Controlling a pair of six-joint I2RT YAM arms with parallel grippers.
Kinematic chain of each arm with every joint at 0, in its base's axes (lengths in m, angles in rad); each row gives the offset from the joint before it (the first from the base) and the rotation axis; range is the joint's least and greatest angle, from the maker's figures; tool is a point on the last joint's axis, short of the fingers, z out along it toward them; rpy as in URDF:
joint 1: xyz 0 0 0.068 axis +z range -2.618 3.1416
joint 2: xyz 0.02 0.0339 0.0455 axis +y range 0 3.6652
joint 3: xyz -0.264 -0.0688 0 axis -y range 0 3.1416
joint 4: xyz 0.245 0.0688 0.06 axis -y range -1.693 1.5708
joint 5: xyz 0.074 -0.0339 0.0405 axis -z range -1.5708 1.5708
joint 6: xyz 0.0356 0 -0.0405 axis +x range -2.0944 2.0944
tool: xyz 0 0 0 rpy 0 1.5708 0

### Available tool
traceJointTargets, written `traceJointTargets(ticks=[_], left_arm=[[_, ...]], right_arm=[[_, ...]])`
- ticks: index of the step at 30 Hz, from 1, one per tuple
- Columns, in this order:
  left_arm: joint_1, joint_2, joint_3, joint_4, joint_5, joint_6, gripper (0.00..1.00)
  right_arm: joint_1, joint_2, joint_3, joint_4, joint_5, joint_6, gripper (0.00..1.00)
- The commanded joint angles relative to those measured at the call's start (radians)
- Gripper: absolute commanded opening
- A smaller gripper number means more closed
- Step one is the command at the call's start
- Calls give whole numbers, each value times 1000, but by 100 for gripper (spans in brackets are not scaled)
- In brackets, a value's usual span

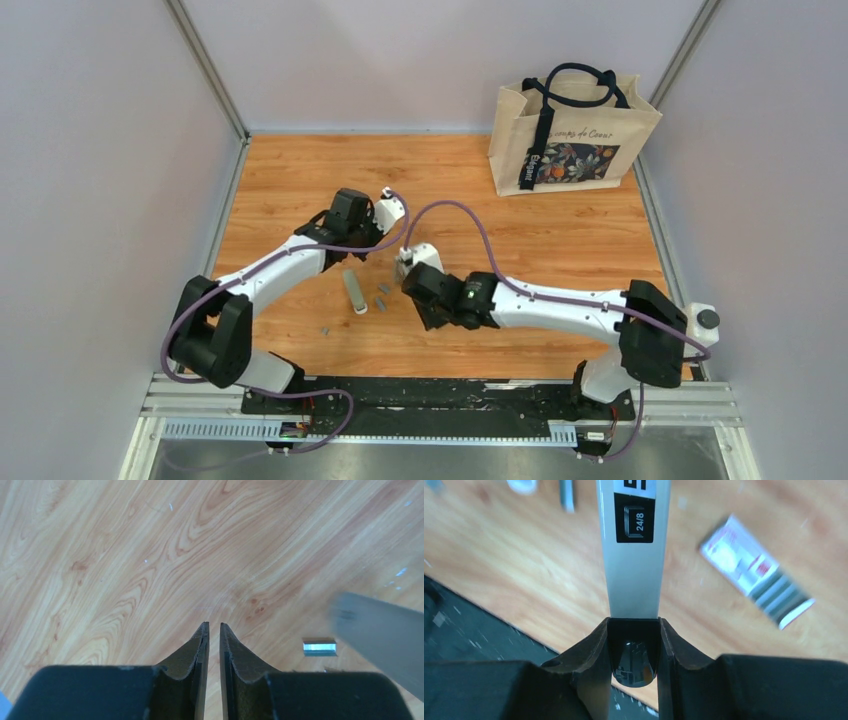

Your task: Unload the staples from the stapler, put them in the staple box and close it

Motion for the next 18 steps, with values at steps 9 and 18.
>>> traceJointTargets(ticks=[9, 18], left_arm=[[117, -270, 25, -162, 145, -125, 23], [260, -435, 9, -281, 255, -156, 23]], right_arm=[[-189, 196, 385, 33, 11, -193, 0], [-245, 426, 621, 1, -67, -270, 0]])
